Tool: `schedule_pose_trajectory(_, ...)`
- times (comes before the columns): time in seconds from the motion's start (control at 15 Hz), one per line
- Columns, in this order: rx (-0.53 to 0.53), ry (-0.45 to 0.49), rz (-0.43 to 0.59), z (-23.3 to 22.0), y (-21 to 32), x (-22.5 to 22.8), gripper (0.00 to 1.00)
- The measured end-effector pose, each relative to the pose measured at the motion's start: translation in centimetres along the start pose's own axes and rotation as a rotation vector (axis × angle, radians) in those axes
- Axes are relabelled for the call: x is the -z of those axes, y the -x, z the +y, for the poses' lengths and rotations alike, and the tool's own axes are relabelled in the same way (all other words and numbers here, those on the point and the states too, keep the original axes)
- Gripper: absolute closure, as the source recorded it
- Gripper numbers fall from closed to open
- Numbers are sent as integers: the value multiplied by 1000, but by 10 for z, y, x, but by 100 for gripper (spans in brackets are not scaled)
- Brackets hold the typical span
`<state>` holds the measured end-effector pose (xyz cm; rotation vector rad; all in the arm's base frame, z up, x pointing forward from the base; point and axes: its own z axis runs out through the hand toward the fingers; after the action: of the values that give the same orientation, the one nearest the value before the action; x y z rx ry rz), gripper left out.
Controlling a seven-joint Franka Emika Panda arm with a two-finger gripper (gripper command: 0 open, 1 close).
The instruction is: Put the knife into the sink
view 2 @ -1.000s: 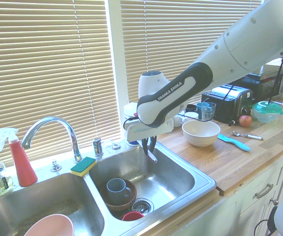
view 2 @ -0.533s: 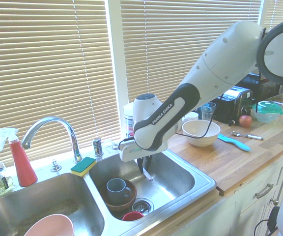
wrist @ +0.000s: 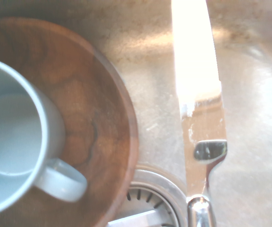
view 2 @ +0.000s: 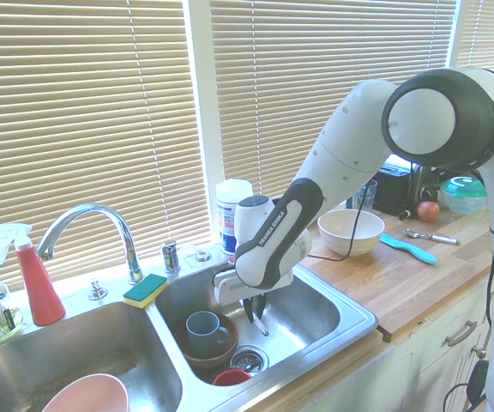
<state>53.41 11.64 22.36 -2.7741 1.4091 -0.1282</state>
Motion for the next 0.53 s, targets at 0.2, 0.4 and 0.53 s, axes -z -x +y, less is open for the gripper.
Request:
schedule_pose_trajectory(0.2, 5, 11, -4, 0, 1, -15, 100)
schedule_pose_trajectory(0.4, 8, 15, -8, 1, 5, -32, 100)
schedule_pose_trajectory(0.53, 11, 18, -12, 2, 9, -46, 100)
